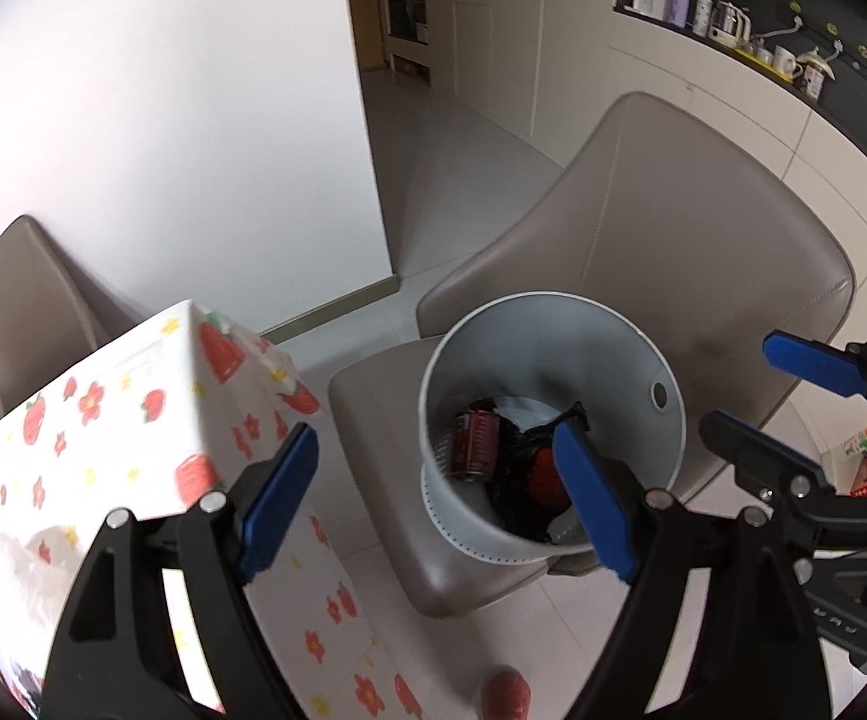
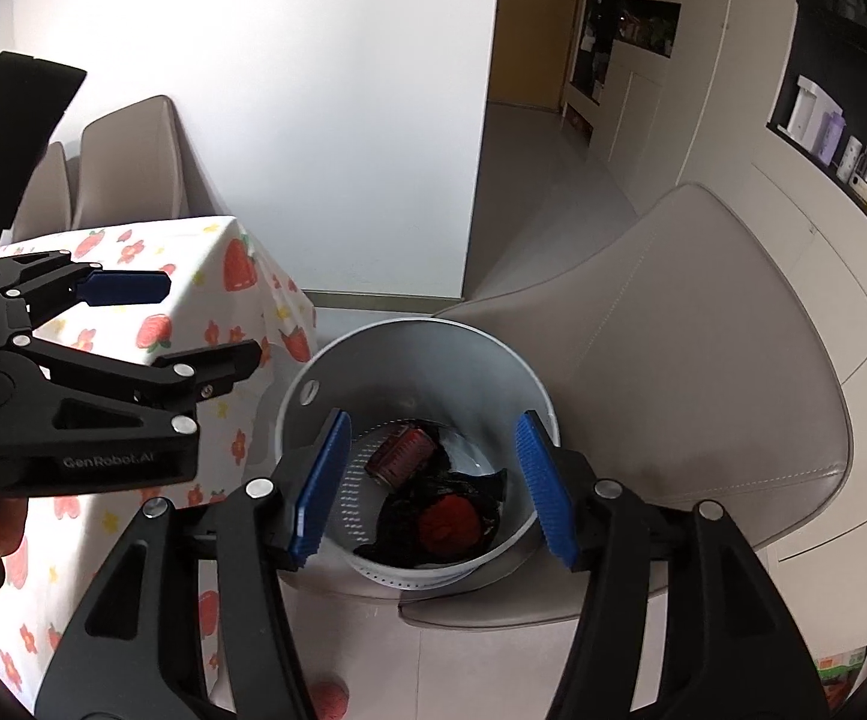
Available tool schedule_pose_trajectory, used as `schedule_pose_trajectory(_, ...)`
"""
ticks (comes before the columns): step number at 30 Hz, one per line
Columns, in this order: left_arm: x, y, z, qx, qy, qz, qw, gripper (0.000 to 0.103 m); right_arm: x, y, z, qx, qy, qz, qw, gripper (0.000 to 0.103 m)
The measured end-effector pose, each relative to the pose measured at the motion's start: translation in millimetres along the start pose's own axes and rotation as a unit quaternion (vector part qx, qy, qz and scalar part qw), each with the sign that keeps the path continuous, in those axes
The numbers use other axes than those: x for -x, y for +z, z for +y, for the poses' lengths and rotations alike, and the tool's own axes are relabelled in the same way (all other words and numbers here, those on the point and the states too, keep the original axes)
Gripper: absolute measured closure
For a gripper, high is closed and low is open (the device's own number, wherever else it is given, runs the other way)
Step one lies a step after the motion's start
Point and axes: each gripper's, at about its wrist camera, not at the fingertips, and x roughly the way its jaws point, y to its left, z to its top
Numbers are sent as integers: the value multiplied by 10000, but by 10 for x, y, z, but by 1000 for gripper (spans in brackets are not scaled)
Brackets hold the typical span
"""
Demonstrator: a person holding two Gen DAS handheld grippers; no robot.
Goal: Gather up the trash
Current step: 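Release the red ball and red can into the white bin, then move both tools back over the table toward the tassels and wrapper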
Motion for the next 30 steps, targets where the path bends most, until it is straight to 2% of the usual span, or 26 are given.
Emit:
schedule_pose_trajectory(7,415,-305,340,268,372,-124,9989,22,215,37,420,318,276,-149,9990,47)
schedule_pose_trajectory(15,1003,-941,988,864,965,-164,9914,22,454,80,1287,973,957,-339,9901,47)
schedule_pose_trajectory(20,1367,-1457,1517,1453,1429,-102,9790,22,584,69,1982,1458,1498,-395,9771,47)
schedule_pose_trajectory(25,1784,-2024,2087,2052,1854,-93,9610,22,752,51,2788,1936,1949,-476,9603,47)
schedule_pose_trajectory(30,2105,-2632,2658,2490,2021,16,9472,22,860,-45,3512,2139,2142,-462,9520,47)
